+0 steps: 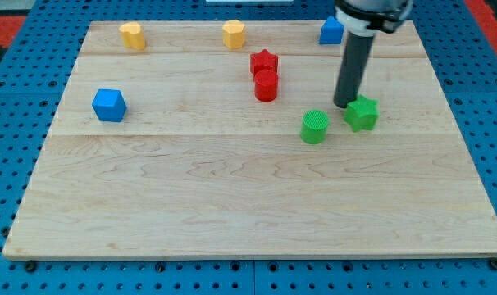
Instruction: Move the green circle to the bottom left
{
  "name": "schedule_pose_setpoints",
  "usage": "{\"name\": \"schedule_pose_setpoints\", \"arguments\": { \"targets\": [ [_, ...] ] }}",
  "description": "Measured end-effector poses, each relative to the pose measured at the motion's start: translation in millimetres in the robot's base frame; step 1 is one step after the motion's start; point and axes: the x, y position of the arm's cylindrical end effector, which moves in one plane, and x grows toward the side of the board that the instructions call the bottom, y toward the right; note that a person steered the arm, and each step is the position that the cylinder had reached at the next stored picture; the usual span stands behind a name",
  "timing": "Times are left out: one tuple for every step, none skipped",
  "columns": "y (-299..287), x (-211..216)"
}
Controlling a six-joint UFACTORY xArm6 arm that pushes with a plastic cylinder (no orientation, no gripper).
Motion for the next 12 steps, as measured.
{"name": "schedule_pose_setpoints", "arguments": {
  "targets": [
    [-2, -1],
    [-54, -2],
    [-68, -2],
    [-76, -2],
    [-80, -2],
    [-83, -2],
    [-85, -2],
    [-86, -1],
    [-99, 44],
    [-103, 53],
    [-104, 38],
    [-74, 3]
  ]
}}
